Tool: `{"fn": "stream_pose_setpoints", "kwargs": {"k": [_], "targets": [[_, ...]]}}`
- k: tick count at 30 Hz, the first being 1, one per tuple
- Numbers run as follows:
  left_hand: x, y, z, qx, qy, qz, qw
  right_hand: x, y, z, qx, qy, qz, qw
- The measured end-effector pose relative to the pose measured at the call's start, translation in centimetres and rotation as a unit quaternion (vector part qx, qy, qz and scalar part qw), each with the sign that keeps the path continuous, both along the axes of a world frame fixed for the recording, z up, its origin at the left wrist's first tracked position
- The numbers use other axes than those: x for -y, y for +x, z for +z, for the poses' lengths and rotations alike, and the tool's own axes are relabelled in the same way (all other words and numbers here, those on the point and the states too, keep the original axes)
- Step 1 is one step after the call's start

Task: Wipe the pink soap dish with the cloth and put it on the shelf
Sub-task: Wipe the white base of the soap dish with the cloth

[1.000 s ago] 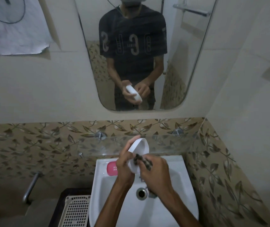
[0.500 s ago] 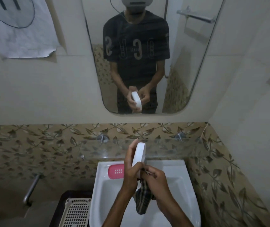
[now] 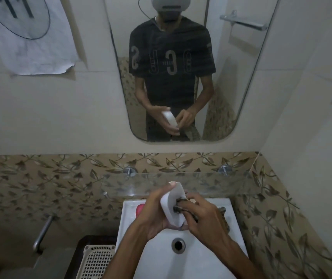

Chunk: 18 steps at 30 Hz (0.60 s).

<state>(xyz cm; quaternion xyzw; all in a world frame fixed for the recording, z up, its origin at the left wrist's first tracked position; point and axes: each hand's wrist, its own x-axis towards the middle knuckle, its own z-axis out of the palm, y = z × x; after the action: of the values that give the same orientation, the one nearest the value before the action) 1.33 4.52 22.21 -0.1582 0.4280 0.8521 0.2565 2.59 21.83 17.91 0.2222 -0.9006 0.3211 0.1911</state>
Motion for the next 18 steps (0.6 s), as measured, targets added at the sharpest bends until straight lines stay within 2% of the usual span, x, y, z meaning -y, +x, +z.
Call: {"fn": "stream_pose_setpoints", "kwargs": {"k": [3,5,10,14,18], "targets": [[-0.9,0.6,-0.6,-0.018,-0.036,0.043,0.998,0.2,0.1,0.2,0.027,0.006,-0.041,0.999],[-1.5,0.7,-0.7,-0.024,-0.024,0.067,0.997,0.5,0.4,0.4,0.056,-0.006,-0.077,0.995],[-3.1,1.5,-0.8,-0.021,-0.090,0.124,0.988,1.6,1.3,-0.1,0.172,-0.021,-0.107,0.979],[-3.4,2.4,-0.6,0.015,-0.080,0.105,0.991,1.8,1.6,-0.3,0.226,0.021,-0.098,0.969],[-3.1,2.7,-0.3,0.012,-0.099,0.076,0.992,1.6,1.4,-0.5,0.211,0.047,-0.105,0.971]]}}
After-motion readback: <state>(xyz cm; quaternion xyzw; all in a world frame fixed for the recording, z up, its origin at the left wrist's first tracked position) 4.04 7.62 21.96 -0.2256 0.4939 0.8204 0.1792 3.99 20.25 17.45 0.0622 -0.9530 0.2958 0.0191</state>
